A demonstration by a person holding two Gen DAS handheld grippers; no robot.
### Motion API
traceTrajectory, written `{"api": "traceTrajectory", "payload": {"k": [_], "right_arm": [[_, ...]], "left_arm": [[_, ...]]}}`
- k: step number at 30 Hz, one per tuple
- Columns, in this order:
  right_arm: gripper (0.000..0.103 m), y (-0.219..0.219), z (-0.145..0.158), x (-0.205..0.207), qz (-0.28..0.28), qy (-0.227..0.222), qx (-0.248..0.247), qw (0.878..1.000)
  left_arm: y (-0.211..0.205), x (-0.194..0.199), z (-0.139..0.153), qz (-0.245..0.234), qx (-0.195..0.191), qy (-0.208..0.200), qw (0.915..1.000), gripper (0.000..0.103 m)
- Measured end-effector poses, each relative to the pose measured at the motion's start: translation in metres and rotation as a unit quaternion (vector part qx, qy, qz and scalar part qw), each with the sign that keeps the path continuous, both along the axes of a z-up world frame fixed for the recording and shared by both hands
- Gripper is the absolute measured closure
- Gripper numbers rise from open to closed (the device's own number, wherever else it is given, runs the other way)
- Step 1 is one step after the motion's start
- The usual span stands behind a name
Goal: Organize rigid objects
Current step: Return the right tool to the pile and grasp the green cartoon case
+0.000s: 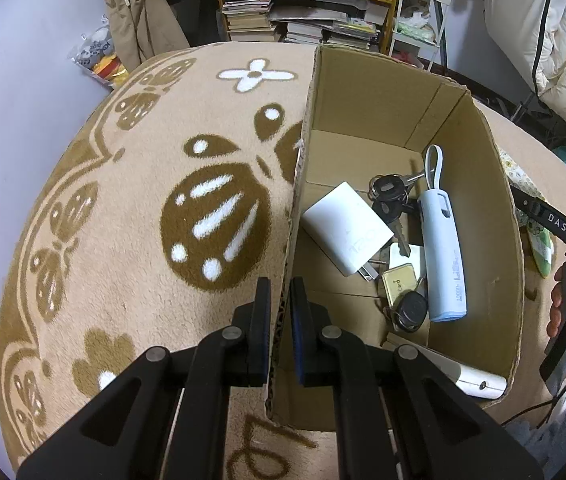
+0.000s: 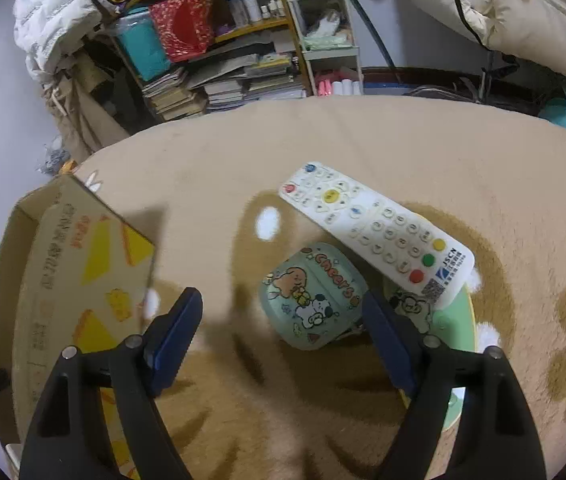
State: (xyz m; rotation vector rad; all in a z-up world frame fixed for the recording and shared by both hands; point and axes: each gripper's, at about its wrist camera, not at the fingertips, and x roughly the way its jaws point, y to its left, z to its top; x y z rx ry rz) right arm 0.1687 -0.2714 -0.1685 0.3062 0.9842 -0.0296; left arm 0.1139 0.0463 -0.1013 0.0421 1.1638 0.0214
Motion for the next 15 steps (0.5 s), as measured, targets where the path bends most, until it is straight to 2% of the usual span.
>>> {"api": "traceTrajectory", "payload": {"k": [6, 9, 15], "right_arm": [[0.017, -0.005, -0.009, 0.003, -0.01, 0.013, 0.006, 1.0], [0.027, -0.004, -0.011, 0.005, -0.002, 0.009, -0.002, 1.0], [0.027, -0.004, -0.014, 0.011, 0.004, 0.011, 0.002, 1.0]], "left_arm": [[-0.002, -0.001, -0.001, -0.002, 0.003, -0.002, 1.0, 0.094], [-0.002, -0.001, -0.001, -0.003, 0.004, -0.002, 1.0, 0.094], [-0.005, -0.003, -0.001, -0.007, 0.006, -0.004, 0.9999, 0.094]]}}
